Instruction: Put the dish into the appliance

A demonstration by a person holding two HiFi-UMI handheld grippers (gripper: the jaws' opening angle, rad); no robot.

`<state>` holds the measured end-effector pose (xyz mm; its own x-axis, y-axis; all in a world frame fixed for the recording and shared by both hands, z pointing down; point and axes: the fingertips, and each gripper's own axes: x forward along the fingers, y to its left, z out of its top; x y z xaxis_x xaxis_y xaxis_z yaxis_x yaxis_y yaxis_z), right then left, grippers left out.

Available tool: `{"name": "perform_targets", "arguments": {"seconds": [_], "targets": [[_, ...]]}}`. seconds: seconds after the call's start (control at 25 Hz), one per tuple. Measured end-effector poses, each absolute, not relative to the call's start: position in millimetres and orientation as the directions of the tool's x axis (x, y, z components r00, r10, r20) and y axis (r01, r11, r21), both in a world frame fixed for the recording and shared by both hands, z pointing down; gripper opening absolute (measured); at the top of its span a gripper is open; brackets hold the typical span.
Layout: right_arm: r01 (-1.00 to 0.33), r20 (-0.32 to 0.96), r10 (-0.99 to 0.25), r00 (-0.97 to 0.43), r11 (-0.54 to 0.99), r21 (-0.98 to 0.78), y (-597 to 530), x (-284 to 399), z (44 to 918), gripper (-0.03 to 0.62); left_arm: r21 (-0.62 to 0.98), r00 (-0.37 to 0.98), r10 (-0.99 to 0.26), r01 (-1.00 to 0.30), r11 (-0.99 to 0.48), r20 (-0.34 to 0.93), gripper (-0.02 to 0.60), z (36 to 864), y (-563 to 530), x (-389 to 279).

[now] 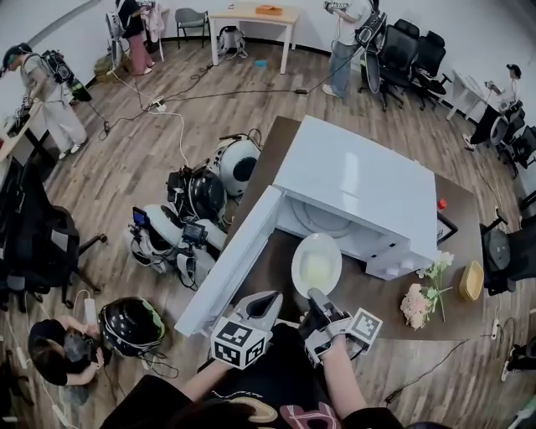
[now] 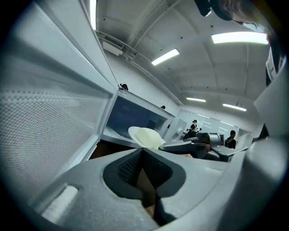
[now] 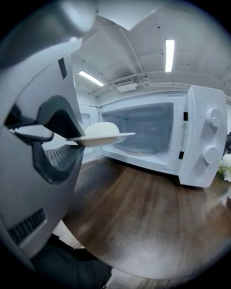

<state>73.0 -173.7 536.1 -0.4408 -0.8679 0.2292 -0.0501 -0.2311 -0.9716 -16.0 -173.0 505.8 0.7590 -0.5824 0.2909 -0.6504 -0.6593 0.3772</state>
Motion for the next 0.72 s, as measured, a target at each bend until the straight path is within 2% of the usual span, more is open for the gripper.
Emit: {"name": "perform_targets", "arguments": {"seconds": [0.72], "targets": [[-0.087, 0.302, -0.801, -0.517, -0.302, -0.949, -257, 111, 561, 0.051, 0.352, 0.659, -0.68, -0.75, -0.56, 0.322, 0.009, 514, -238, 9]]}}
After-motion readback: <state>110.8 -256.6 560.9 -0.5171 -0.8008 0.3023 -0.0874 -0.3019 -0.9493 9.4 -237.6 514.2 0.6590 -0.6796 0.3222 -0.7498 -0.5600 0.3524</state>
